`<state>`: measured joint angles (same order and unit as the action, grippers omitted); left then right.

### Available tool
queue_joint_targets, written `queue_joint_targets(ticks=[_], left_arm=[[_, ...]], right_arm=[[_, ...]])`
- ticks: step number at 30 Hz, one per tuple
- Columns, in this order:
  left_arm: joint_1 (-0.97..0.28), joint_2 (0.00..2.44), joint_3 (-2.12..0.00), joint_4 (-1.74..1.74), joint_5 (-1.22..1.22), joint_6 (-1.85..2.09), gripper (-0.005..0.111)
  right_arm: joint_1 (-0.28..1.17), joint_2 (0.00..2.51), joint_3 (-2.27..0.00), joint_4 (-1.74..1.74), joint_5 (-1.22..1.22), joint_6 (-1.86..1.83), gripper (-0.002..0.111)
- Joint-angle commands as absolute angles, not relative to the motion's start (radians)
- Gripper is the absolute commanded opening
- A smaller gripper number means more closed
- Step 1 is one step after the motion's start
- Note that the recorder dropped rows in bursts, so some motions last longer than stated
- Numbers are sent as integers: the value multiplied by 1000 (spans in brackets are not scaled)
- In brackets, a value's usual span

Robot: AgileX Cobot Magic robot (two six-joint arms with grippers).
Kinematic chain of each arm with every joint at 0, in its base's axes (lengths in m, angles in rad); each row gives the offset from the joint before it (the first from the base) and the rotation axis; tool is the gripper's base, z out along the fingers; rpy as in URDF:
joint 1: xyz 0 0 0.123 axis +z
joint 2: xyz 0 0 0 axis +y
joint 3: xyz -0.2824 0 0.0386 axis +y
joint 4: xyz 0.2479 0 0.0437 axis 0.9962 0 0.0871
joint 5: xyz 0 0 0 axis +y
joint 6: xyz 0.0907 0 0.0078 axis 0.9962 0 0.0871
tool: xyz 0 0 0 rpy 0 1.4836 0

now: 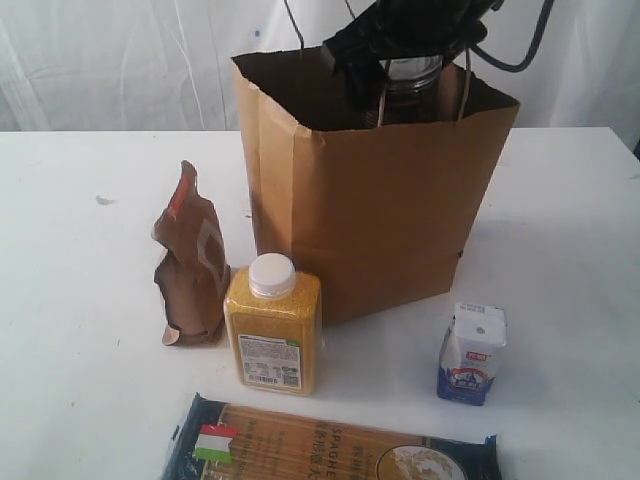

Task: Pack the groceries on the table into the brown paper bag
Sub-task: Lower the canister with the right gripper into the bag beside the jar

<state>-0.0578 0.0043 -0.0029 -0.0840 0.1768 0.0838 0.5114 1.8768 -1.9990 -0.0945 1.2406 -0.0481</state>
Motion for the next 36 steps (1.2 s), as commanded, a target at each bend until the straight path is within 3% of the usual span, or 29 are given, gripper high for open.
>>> queue_joint_targets(ticks=[1,36], left_arm=[[-64,0,0,-88,171,85,0],[-64,0,0,-88,171,85,0]], right_arm=[[522,1840,-2001,-54,1194,-51,0],[542,1893,-2003,157,1129,-154,0]])
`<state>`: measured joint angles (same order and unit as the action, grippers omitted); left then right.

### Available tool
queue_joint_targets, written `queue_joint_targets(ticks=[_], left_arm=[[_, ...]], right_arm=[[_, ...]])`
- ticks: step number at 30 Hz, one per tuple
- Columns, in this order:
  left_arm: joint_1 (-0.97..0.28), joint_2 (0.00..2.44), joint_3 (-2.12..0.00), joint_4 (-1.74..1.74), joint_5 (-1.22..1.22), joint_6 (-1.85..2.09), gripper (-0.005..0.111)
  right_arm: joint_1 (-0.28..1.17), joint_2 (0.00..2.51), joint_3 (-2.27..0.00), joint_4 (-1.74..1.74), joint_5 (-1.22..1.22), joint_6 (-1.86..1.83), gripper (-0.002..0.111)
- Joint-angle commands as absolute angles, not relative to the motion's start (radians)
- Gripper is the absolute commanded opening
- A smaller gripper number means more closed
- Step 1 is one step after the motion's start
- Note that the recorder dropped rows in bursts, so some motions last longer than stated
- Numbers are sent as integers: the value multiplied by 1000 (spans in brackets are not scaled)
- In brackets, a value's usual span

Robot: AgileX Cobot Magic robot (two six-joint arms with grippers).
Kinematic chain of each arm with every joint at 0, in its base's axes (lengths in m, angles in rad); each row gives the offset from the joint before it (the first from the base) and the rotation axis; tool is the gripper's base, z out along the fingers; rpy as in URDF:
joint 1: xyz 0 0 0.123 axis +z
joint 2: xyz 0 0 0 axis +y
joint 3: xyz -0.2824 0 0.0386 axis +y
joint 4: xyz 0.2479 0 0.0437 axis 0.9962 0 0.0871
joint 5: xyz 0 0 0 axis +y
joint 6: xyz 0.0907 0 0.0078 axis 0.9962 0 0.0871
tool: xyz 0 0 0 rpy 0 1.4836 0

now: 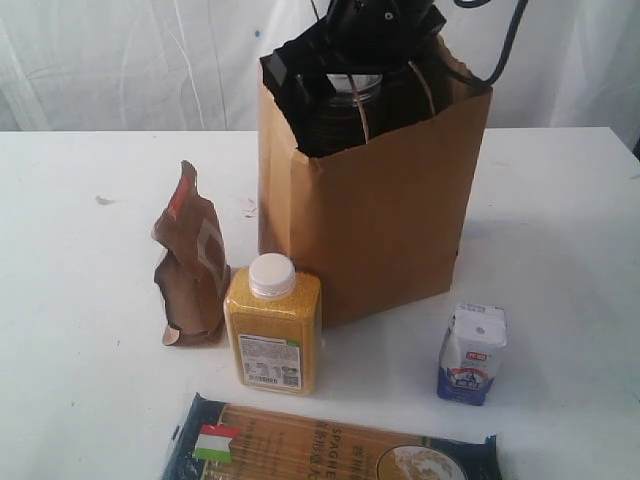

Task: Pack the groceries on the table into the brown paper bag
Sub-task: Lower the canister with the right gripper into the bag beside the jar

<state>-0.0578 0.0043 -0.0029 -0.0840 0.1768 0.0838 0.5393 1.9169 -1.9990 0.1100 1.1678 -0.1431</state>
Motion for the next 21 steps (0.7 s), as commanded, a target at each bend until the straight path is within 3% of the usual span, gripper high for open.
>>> queue_joint_targets(ticks=[1,21], left_arm=[[-64,0,0,-88,171,85,0],[-64,0,0,-88,171,85,0]], right_arm=[[546,1888,-2003,165,1129,-154,0],[551,1922,-2003,146,1180,-154,0]])
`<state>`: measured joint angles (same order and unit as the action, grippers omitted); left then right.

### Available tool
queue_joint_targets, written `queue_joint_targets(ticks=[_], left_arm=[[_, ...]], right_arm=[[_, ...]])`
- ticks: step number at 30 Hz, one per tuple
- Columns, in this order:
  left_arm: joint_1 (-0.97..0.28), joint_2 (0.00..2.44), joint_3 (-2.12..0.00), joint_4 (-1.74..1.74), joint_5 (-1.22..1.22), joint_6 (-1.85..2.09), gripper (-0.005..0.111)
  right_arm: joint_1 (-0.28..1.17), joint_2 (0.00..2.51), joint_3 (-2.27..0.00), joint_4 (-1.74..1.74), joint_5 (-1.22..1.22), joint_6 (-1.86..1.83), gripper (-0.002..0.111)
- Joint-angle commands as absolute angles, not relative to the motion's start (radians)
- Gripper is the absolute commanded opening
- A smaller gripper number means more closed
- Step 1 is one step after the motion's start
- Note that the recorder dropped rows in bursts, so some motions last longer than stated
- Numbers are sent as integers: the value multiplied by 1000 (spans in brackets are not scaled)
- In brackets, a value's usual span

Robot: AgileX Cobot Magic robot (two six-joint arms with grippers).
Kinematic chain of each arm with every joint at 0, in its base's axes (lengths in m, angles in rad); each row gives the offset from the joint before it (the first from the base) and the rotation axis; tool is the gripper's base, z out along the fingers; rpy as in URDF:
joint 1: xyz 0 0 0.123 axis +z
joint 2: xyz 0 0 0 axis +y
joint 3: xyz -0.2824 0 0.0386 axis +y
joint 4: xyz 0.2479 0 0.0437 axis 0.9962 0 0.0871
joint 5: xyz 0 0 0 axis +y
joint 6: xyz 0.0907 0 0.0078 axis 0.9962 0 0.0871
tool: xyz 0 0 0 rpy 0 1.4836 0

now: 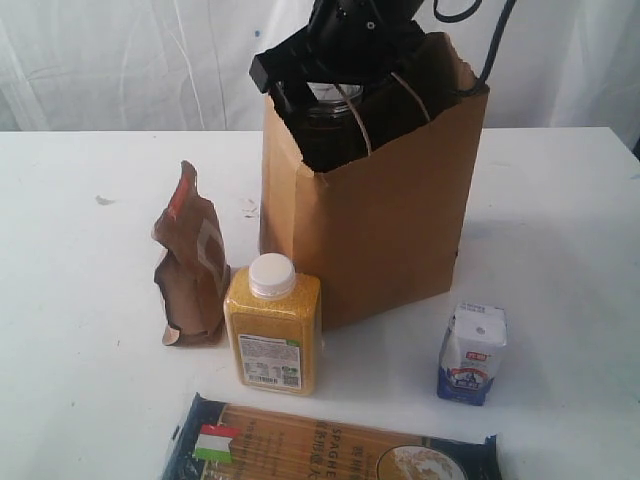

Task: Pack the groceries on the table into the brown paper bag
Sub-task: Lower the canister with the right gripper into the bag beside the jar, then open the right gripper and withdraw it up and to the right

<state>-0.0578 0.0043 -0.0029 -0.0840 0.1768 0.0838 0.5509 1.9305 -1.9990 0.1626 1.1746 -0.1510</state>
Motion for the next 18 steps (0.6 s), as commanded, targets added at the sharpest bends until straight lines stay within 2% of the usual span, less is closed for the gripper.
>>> queue_joint_targets(ticks=[1,4,7,10,12,13,16,18], left_arm=[[-64,0,0,-88,171,85,0],[-64,0,0,-88,171,85,0],[-64,0,0,-88,171,85,0],[-64,0,0,-88,171,85,0],[-64,0,0,-88,171,85,0],[-64,0,0,-88,171,85,0],[-64,0,0,-88,171,85,0],[-64,0,0,-88,171,85,0]], right_arm=[[551,1922,-2003,146,1180,-154,0],[551,1922,-2003,146,1179,-154,0],[551,1922,-2003,146,1186,-154,8],[551,1922,-2003,146,1188,-156,27],[551,1918,-2003,146,1188,-156,43],[551,1916,-2003,144,1188,-156,55],[551,1912,-2003,142,1188,-156,76],[551,1912,-2003,142,1188,-156,80]])
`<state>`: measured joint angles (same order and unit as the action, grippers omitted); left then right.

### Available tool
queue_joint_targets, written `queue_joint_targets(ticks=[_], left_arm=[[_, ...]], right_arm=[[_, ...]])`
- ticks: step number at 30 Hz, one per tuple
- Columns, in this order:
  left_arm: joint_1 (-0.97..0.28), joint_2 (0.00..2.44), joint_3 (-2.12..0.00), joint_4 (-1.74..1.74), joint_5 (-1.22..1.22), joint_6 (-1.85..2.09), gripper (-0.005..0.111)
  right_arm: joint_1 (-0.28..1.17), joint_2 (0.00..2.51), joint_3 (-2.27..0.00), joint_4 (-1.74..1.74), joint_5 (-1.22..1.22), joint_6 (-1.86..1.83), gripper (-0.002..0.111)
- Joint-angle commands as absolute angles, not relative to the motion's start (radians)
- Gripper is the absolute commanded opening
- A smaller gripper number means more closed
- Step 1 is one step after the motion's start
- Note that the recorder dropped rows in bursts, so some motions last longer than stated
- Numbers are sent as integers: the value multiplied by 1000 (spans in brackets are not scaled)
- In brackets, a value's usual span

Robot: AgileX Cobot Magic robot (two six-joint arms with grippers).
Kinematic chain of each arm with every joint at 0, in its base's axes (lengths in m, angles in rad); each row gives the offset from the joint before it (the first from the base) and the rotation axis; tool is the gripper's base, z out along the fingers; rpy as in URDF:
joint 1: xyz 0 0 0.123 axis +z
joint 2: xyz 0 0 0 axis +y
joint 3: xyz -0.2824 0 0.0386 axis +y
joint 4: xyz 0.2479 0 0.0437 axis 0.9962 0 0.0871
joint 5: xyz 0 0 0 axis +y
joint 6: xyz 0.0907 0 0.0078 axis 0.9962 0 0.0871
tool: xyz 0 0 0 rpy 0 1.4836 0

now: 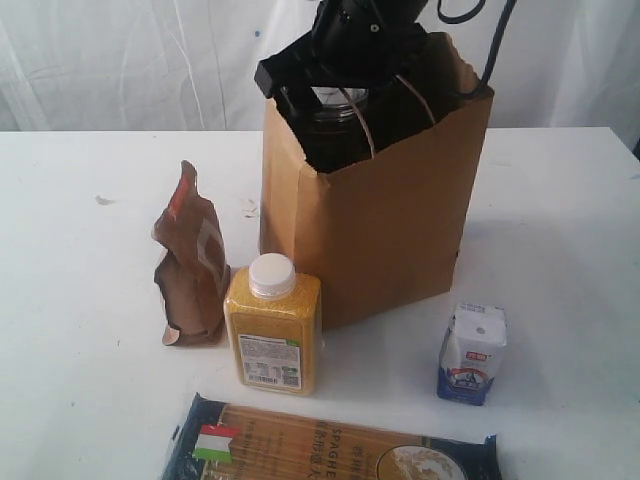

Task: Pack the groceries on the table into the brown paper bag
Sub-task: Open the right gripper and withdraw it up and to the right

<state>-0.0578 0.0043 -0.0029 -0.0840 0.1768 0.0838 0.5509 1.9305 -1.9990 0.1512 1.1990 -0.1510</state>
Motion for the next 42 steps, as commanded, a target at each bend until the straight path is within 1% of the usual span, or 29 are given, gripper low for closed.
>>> queue_joint_targets(ticks=[1,21,33,42], left_arm=[[-64,0,0,-88,171,85,0],[-64,0,0,-88,171,85,0],[-64,0,0,-88,171,85,0],[-64,0,0,-88,171,85,0]], right_arm=[[551,1912,-2003,142,1188,-156,80],[551,1874,-2003,142,1202,-161,80],[551,1782,-2003,127,1191,-153,80],[551,1694,-1999,105,1217,-143,63]])
